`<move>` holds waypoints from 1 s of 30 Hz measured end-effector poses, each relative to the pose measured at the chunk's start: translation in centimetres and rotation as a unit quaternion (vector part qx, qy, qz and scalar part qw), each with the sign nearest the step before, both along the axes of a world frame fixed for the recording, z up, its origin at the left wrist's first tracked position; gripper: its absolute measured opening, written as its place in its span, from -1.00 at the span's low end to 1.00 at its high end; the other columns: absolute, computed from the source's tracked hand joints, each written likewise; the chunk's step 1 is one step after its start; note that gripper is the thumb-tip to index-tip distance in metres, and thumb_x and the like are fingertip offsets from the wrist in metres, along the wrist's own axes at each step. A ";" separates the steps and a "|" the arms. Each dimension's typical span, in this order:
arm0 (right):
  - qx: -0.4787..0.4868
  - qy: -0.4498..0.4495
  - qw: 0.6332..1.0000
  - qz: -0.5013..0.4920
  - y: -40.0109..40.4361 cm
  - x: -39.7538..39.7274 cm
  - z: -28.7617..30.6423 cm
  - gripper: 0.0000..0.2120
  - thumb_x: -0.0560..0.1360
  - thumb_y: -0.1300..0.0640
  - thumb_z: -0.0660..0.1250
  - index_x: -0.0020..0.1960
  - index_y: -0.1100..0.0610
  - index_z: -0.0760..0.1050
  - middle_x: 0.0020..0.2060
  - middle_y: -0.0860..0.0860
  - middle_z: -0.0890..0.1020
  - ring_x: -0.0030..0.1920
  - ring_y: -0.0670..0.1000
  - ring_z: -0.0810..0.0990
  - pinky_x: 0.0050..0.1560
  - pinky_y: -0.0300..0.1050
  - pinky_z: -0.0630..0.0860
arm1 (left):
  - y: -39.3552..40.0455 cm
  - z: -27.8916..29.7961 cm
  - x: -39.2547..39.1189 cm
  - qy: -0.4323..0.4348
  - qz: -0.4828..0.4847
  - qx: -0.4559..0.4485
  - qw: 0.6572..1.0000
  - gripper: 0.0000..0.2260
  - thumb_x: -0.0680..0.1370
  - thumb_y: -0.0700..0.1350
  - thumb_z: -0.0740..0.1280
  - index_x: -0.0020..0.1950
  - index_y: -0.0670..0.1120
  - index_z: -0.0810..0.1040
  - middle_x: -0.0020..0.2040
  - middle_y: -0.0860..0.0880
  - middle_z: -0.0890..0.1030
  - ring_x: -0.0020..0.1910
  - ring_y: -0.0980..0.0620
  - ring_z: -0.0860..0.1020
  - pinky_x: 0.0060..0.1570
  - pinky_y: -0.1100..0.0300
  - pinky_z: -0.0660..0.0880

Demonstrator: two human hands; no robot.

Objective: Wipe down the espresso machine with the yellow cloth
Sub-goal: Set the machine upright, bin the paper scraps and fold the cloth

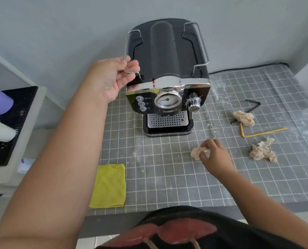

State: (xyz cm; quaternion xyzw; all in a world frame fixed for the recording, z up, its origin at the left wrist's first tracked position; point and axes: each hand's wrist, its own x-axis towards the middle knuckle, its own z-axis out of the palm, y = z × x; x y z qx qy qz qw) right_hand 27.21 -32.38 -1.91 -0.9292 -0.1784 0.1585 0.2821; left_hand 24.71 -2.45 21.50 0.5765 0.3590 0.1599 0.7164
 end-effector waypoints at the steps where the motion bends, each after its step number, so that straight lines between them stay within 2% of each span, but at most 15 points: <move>1: -0.021 -0.024 0.999 0.014 0.1 -0.3 -0.3 -0.74 0.45 0.09 0.35 0.13 0.03 0.47 0.13 0.03 0.46 0.09 0.12 0.44 0.02 -0.05 0.39 | 0.0 -0.2 0.0 0.010 0.004 0.023 1.000 -0.89 0.60 -0.27 0.24 0.00 -0.17 0.56 -0.30 0.01 0.69 -0.31 0.15 0.66 -0.34 0.34 0.53; 3: -0.097 -0.030 0.993 0.055 0.3 -0.7 -0.9 -0.61 0.47 -0.06 0.33 0.28 -0.08 0.41 0.30 0.04 0.33 0.25 0.18 0.32 0.23 0.10 0.35 | 0.1 -0.8 -0.1 0.035 0.024 0.109 0.993 -0.88 0.54 -0.24 0.31 0.02 -0.14 0.61 -0.24 0.01 0.67 -0.31 0.15 0.61 -0.25 0.30 0.54; 5: -0.157 -0.004 0.984 0.086 0.4 -0.7 -1.7 -0.63 0.49 -0.11 0.29 0.28 -0.15 0.41 0.36 0.02 0.25 0.32 0.19 0.26 0.31 0.16 0.29 | -0.2 -1.5 -0.6 0.059 0.058 0.235 0.968 -0.82 0.49 -0.18 0.35 0.06 -0.04 0.64 -0.10 0.03 0.63 -0.23 0.19 0.55 -0.12 0.36 0.51; 7: -0.111 -0.018 0.989 0.095 -0.1 -0.7 -2.6 -0.73 0.49 0.09 0.34 0.18 -0.05 0.54 0.27 0.07 0.39 0.25 0.25 0.36 0.22 0.16 0.37 | -2.1 -1.8 -1.4 0.041 0.099 0.369 0.923 -0.78 0.47 -0.15 0.35 0.08 0.04 0.60 0.00 0.08 0.53 -0.15 0.21 0.50 -0.04 0.40 0.48; 9: -0.026 -0.052 0.995 0.087 -0.8 -0.5 -3.6 -0.76 0.42 0.31 0.39 0.04 0.08 0.63 0.09 0.12 0.51 0.07 0.29 0.49 0.07 0.11 0.47 | -5.1 -1.6 -2.1 -0.039 0.100 0.479 0.871 -0.78 0.44 -0.17 0.34 0.05 0.05 0.56 -0.02 0.19 0.40 -0.04 0.15 0.47 0.14 0.15 0.45; 11: 0.030 -0.058 0.995 0.079 -1.2 -0.5 -3.7 -0.75 0.39 0.39 0.40 0.00 0.13 0.62 0.02 0.09 0.54 -0.04 0.22 0.56 -0.03 -0.01 0.51 | -8.6 -1.9 -2.6 -0.118 0.060 0.541 0.831 -0.81 0.44 -0.23 0.35 0.01 -0.02 0.57 -0.03 0.17 0.41 0.03 0.10 0.45 0.17 -0.01 0.40; 14: 0.095 -0.065 0.992 0.049 -1.8 -0.5 -2.1 -0.76 0.40 0.40 0.40 0.00 0.14 0.61 -0.02 0.01 0.57 -0.18 0.06 0.59 -0.16 -0.29 0.43 | -13.0 -3.3 -2.2 -0.181 -0.038 0.553 0.812 -0.85 0.46 -0.28 0.37 0.00 -0.11 0.60 -0.03 0.01 0.49 0.03 0.09 0.46 0.12 -0.02 0.39; 16: 0.126 -0.089 0.988 0.023 -2.8 -0.3 -1.0 -0.79 0.41 0.38 0.42 -0.02 0.14 0.63 -0.03 0.01 0.60 -0.22 -0.02 0.58 -0.17 -0.49 0.37 | -15.2 -4.5 -1.4 -0.211 -0.114 0.528 0.814 -0.85 0.48 -0.31 0.36 0.00 -0.14 0.60 -0.06 -0.02 0.54 -0.01 0.06 0.49 0.07 0.02 0.42; 17: 0.133 -0.098 0.986 0.005 -3.4 -0.2 -0.5 -0.81 0.41 0.35 0.43 -0.03 0.14 0.63 -0.06 0.00 0.61 -0.22 -0.02 0.57 -0.17 -0.51 0.37 | -16.2 -5.2 -0.8 -0.220 -0.158 0.505 0.819 -0.85 0.48 -0.33 0.35 0.01 -0.16 0.59 -0.08 -0.02 0.55 -0.05 0.05 0.50 0.03 0.06 0.44; 18: 0.135 -0.104 0.985 -0.018 -4.1 0.1 -0.1 -0.84 0.43 0.32 0.43 -0.03 0.13 0.63 -0.10 -0.02 0.62 -0.21 -0.01 0.57 -0.16 -0.47 0.37 | -17.1 -5.9 -0.2 -0.221 -0.202 0.476 0.827 -0.84 0.49 -0.33 0.33 0.03 -0.17 0.58 -0.11 -0.02 0.55 -0.08 0.06 0.51 0.00 0.14 0.46; 20: 0.121 -0.123 0.983 -0.069 -5.8 0.6 0.4 -0.87 0.45 0.26 0.43 -0.04 0.08 0.63 -0.18 -0.06 0.64 -0.18 0.04 0.56 -0.14 -0.26 0.37 | -18.9 -7.4 1.3 -0.197 -0.279 0.417 0.842 -0.82 0.51 -0.32 0.32 0.08 -0.15 0.55 -0.14 -0.01 0.55 -0.14 0.12 0.51 -0.06 0.35 0.43; 23: 0.093 -0.166 0.970 -0.148 -8.7 1.4 1.0 -0.92 0.47 0.20 0.42 -0.09 0.05 0.64 -0.21 -0.08 0.66 -0.11 0.07 0.49 -0.05 -0.16 0.31 | -21.0 -10.4 4.2 -0.142 -0.365 0.378 0.839 -0.80 0.52 -0.26 0.30 0.12 -0.09 0.52 -0.11 0.05 0.52 -0.17 0.20 0.47 -0.13 0.48 0.36; 26: 0.062 -0.219 0.954 -0.196 -11.4 2.8 1.1 -0.94 0.48 0.18 0.39 -0.09 0.08 0.65 -0.21 -0.06 0.66 -0.08 0.12 0.48 -0.03 -0.17 0.31 | -22.5 -14.2 8.1 -0.069 -0.442 0.394 0.803 -0.76 0.52 -0.22 0.31 0.17 -0.04 0.49 0.02 0.05 0.46 -0.09 0.25 0.43 -0.03 0.44 0.40; 28: 0.049 -0.221 0.950 -0.217 -12.7 4.2 0.8 -0.82 0.53 0.04 0.28 -0.04 0.06 0.64 -0.16 -0.03 0.66 -0.05 0.17 0.52 0.02 -0.23 0.26 | -23.4 -17.2 11.2 0.003 -0.477 0.452 0.753 -0.69 0.51 -0.17 0.31 0.25 -0.02 0.43 0.19 0.00 0.40 0.13 0.08 0.41 0.17 0.20 0.41; 30: 0.012 -0.144 0.963 -0.225 -13.6 5.5 0.0 -0.74 0.55 -0.04 0.19 0.11 0.00 0.59 0.05 0.01 0.62 0.11 0.21 0.50 0.15 -0.18 0.27 | -24.2 -19.6 13.8 0.080 -0.506 0.509 0.691 -0.59 0.52 -0.11 0.29 0.36 0.04 0.35 0.36 -0.04 0.31 0.29 -0.10 0.31 0.30 0.04 0.32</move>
